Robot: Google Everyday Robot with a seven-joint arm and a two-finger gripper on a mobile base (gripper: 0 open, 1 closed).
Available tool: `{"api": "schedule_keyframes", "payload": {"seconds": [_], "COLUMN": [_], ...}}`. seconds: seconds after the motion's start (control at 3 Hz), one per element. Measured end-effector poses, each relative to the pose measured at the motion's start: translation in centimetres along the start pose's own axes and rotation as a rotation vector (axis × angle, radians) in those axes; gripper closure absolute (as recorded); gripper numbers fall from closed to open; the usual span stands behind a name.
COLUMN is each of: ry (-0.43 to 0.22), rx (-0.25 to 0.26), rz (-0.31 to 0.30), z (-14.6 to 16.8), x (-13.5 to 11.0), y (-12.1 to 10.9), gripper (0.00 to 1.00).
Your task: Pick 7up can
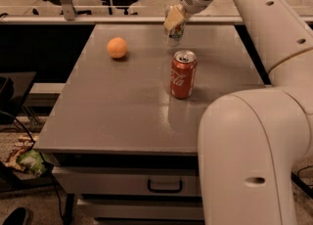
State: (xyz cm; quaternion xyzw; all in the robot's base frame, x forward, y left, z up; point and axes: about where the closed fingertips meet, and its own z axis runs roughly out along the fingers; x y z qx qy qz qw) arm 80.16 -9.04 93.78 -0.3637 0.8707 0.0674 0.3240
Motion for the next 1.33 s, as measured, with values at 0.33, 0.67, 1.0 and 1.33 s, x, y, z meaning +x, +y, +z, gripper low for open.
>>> {"api": "schedule_keyframes", "payload": {"seconds": [0.33,0.67,1.0,1.33], "ry": [-0.035,-0.056,-0.064,-0.063], "rx": [-0.050,-0.097,-0.118,-0.120], "rz": [-0.063,-0.137,-0.176,-0.178], "z": [-2.7,-5.9,-7.7,-7.7], "x": [-1.5,-2.7,-3.2,-3.2], "y": [2.2,4.3,5.4,5.5], "gripper": [1.00,1.00,1.00,1.00]}}
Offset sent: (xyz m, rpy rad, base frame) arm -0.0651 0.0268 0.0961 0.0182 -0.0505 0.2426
